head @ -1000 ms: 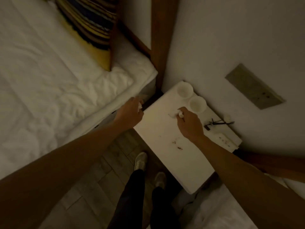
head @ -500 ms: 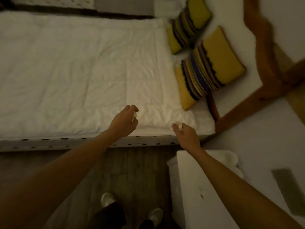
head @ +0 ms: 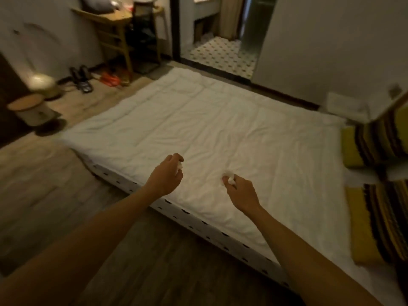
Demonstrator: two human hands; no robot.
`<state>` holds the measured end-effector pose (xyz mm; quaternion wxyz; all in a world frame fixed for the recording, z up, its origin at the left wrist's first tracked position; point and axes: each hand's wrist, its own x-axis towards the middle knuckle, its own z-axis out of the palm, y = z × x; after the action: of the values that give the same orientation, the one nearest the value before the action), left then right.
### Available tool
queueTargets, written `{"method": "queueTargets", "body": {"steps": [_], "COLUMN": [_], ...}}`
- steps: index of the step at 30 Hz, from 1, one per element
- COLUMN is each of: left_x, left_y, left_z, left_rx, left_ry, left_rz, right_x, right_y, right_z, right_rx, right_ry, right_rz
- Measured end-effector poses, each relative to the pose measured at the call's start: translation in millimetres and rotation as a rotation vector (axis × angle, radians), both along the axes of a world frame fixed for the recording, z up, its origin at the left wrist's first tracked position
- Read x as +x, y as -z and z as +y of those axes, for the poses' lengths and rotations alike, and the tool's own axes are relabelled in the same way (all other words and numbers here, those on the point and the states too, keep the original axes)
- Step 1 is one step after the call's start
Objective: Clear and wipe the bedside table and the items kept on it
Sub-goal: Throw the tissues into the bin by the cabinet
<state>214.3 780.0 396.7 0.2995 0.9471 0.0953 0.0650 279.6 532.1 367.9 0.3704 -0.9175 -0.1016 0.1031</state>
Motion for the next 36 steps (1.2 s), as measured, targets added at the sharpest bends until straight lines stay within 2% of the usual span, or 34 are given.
{"method": "queueTargets", "body": {"steps": [9, 23, 28, 32, 36], "left_x": [-47.9, -26.9, -37.1, -48.7, -48.7], "left_y": [-21.7, 13.2, 21.8, 37.9, 55.5], "left_z": [205.1, 516.7, 608.1, 693.5, 805.8], "left_rx": [-0.012, 0.025, -0.008, -0.023, -0.023], "left_ry": [-0.34, -0.733, -0.842, -0.915, -0.926], "left_rz": [-0.035, -0.02, 0.002, -0.018, -0.002], "right_x": [29.2, 123.8, 132.7, 135.1, 132.8], "right_y": [-26.8, -12.9, -8.6, 5.2, 16.8], "right_z": [248.6, 608.4, 724.0, 823.6, 938.2], "right_rx": [-0.027, -0.073, 0.058, 0.074, 0.076], "right_ry": [-0.391, -0.724, -0.708, -0.669, -0.714], "right_rz": [-0.025, -0.009, 0.151, 0.3, 0.31]}}
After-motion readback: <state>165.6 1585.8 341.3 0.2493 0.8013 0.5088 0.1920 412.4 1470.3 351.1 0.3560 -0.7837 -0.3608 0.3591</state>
